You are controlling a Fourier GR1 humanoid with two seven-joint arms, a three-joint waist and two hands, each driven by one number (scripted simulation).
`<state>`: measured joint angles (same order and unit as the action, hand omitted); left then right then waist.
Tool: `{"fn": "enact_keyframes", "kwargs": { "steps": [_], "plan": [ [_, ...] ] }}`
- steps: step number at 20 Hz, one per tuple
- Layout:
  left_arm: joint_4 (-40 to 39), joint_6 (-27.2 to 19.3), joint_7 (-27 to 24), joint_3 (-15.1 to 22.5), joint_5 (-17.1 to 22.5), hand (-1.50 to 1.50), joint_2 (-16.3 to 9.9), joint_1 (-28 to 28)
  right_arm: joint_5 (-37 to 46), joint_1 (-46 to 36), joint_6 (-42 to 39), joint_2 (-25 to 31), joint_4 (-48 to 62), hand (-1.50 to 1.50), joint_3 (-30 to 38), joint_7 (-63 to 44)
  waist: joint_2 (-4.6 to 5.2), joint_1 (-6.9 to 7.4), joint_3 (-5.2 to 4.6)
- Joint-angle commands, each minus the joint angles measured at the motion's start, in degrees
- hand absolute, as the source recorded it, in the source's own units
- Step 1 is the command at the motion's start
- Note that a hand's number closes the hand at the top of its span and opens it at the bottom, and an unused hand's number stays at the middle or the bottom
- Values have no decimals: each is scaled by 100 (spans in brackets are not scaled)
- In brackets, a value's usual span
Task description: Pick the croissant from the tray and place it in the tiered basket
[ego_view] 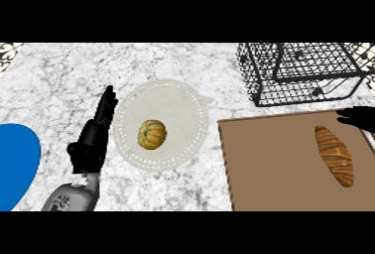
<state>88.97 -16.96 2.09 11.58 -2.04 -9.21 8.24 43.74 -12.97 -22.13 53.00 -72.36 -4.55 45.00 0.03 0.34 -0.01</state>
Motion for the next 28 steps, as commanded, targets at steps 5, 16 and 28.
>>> {"fn": "enact_keyframes", "kwargs": {
  "steps": [5,16,28],
  "plan": [
    [-38,174,196,-282,-24,0,72,254,415,-241,-225,-419,290,-150,-189,125,0,-13,1],
    [-312,318,109,-409,-235,0,280,332,611,-179,-316,-835,175,-150,-104,-33,-1,-33,0],
    [-240,449,-110,-404,-375,0,423,-10,621,240,118,-1277,527,-150,-18,127,-2,-38,0]
  ]
}}
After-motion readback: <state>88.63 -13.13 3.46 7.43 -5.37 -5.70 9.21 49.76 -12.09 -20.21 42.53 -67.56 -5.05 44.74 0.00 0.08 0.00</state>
